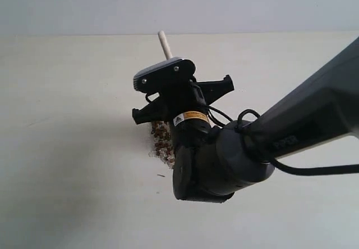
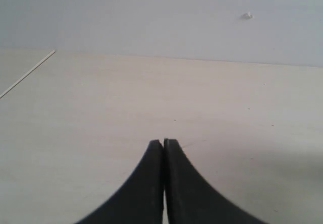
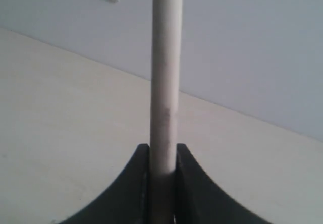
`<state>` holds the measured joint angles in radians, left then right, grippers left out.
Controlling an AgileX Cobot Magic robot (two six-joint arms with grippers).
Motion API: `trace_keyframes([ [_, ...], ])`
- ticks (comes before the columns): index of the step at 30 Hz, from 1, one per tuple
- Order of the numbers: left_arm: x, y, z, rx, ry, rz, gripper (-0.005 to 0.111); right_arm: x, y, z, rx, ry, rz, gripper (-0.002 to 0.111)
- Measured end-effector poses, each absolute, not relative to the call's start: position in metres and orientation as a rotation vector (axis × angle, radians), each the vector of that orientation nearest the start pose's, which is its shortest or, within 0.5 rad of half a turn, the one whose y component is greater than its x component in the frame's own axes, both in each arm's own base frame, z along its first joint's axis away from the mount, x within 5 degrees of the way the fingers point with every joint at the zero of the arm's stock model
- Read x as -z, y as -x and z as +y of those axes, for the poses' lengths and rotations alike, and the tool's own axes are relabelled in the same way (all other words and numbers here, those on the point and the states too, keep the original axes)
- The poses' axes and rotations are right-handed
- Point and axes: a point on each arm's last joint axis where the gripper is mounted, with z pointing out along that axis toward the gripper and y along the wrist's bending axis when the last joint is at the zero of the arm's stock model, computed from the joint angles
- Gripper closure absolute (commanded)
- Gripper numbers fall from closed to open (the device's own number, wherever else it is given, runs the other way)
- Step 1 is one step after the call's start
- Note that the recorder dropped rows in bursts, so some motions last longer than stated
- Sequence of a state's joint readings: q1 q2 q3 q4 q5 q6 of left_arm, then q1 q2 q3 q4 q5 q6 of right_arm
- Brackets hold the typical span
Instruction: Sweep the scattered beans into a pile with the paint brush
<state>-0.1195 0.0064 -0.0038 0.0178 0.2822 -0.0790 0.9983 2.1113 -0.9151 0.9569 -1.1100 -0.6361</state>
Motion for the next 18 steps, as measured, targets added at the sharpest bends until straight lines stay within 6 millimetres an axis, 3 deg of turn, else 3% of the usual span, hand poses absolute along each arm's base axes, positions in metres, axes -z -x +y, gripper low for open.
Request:
trace_keyframes([
  [7,-0.189,-0.055,-0.006,0.127,-0.047,1.769,0.107,-0.121,-0.255,0.284,-0.045,0.399,1.660,0.108],
  [14,-0.189,-0.055,-0.006,0.127,-0.047,1.769,0.107,-0.159,-0.256,0.268,0.138,0.339,1.631,0.108],
  [18,-0.188,-0.055,-0.006,0.127,-0.047,1.771,0.107,-0.170,-0.256,0.258,0.276,0.333,1.626,0.108],
])
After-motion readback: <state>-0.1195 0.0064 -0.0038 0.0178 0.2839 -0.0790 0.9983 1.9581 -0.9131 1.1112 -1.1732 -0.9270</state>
